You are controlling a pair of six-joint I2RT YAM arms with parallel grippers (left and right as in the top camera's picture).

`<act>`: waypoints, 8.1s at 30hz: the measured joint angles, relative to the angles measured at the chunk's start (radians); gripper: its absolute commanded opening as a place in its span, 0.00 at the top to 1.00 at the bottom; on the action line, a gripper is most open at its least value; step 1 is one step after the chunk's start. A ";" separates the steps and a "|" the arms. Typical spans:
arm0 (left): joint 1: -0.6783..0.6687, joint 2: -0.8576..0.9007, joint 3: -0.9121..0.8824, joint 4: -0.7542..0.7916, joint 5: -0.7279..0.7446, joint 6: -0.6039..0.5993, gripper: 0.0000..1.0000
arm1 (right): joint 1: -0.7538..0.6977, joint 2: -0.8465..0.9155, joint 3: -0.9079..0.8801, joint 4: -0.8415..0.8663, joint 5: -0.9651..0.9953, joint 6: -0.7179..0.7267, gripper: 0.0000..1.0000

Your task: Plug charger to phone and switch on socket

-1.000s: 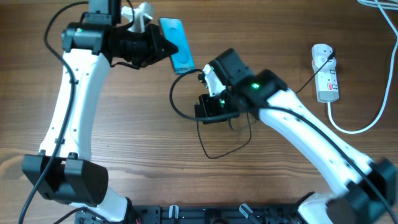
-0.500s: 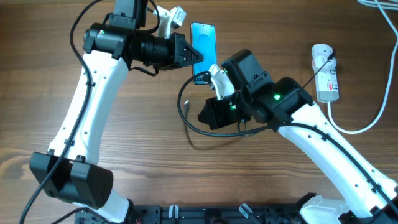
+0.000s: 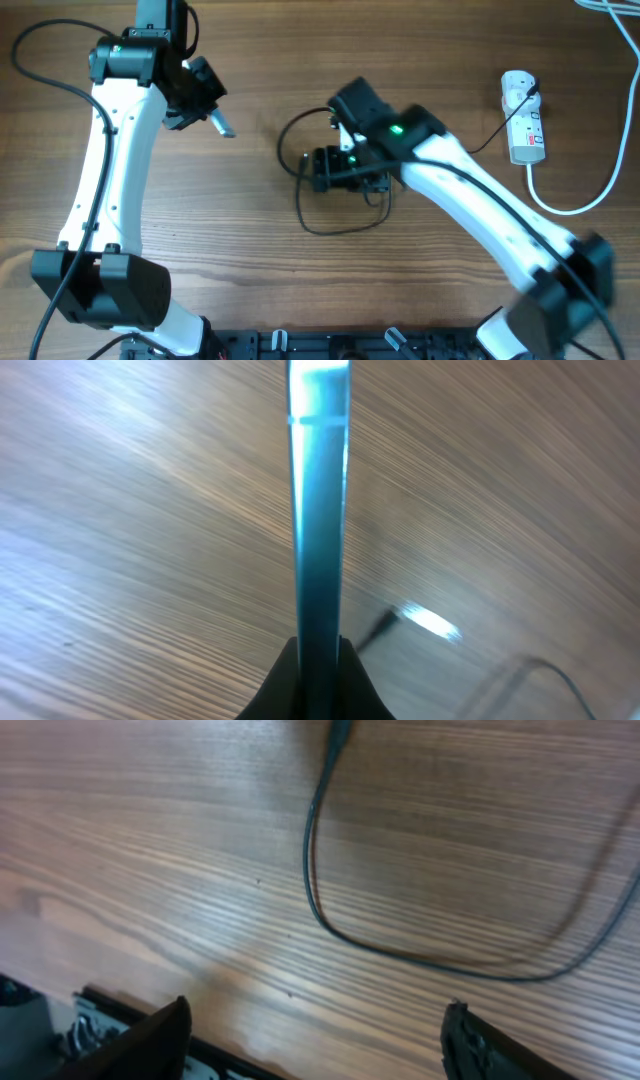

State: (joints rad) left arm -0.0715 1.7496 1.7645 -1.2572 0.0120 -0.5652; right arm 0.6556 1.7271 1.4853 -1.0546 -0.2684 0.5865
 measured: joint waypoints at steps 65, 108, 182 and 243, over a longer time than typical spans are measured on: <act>0.164 0.000 -0.174 0.006 -0.150 -0.085 0.96 | 0.093 0.634 0.402 0.000 0.274 0.378 0.89; 0.027 0.001 -0.187 0.806 1.435 0.098 0.96 | 0.167 -0.020 0.351 -0.206 0.152 -0.082 0.96; 0.027 0.001 -0.187 0.643 1.379 0.304 0.96 | 0.100 -0.039 0.356 -0.142 0.210 -0.144 0.96; 0.027 0.001 -0.187 0.598 1.351 0.331 0.96 | 0.093 -0.039 0.365 -0.118 0.217 -0.147 0.96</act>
State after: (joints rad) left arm -0.0441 1.7508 1.5772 -0.6590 1.3628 -0.2340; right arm 0.7490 1.6878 1.8503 -1.1725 -0.0517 0.4397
